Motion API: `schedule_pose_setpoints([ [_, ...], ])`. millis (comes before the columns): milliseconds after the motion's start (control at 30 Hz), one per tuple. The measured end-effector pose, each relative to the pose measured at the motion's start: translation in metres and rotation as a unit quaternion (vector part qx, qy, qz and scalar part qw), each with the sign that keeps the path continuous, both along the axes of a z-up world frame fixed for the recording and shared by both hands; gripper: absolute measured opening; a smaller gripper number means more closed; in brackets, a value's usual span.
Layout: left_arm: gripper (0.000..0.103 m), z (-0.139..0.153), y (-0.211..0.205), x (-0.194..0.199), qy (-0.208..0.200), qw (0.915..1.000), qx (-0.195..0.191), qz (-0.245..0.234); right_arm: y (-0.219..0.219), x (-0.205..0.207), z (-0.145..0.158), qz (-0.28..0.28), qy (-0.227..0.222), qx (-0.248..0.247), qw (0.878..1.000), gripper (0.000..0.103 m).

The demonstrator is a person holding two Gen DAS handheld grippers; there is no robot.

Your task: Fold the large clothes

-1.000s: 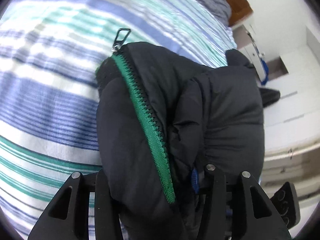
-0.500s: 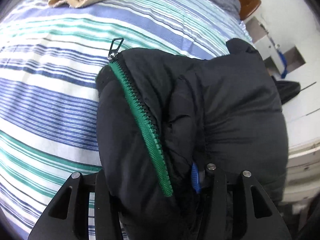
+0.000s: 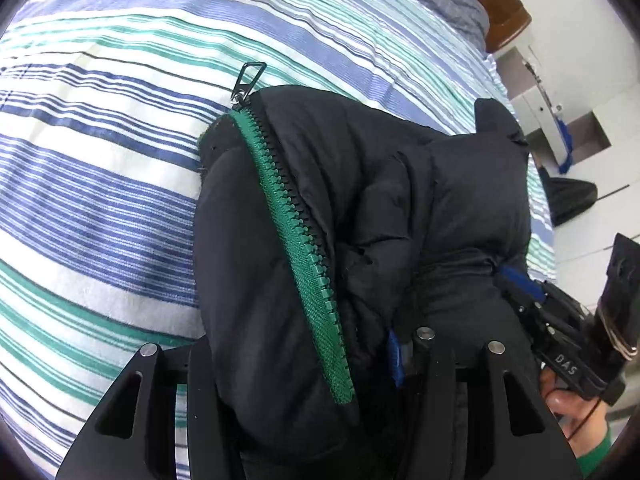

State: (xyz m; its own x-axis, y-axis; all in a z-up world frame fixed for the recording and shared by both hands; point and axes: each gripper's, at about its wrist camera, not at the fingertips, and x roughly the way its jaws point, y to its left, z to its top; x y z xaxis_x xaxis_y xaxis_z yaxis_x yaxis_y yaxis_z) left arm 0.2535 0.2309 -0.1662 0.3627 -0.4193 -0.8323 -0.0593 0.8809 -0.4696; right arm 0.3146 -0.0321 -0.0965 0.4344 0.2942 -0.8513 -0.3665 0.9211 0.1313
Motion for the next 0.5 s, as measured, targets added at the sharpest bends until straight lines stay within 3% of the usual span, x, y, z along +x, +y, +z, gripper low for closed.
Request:
schedule_pose_setpoints([
  [133,0.051,0.001,0.003,-0.007,-0.008,1.0,-0.003,-0.003,-0.006,-0.007,0.008,0.004,-0.009,0.005,1.0,0.028],
  [200,0.051,0.0,0.005,-0.009,-0.01,0.9999,-0.007,-0.001,-0.007,-0.033,0.032,0.005,-0.03,0.014,0.999,0.028],
  [233,0.051,-0.002,0.007,-0.009,-0.011,0.9999,-0.013,0.001,-0.005,-0.047,0.042,0.016,-0.043,0.035,0.998,0.033],
  [367,0.051,-0.003,0.01,-0.009,-0.012,0.9997,-0.021,-0.001,0.032,-0.115,0.064,0.121,-0.066,0.133,0.981,0.033],
  [433,0.051,-0.003,0.011,-0.009,-0.01,0.9997,-0.023,-0.001,0.059,-0.126,0.043,0.153,-0.034,0.134,0.978,0.032],
  [467,0.051,-0.002,0.011,-0.011,-0.009,0.9997,-0.02,-0.002,0.071,-0.123,0.018,0.153,0.003,0.122,0.981,0.029],
  [500,0.051,-0.002,0.011,-0.011,-0.009,0.9998,-0.016,-0.004,0.077,-0.123,-0.005,0.146,0.002,0.101,0.984,0.028],
])
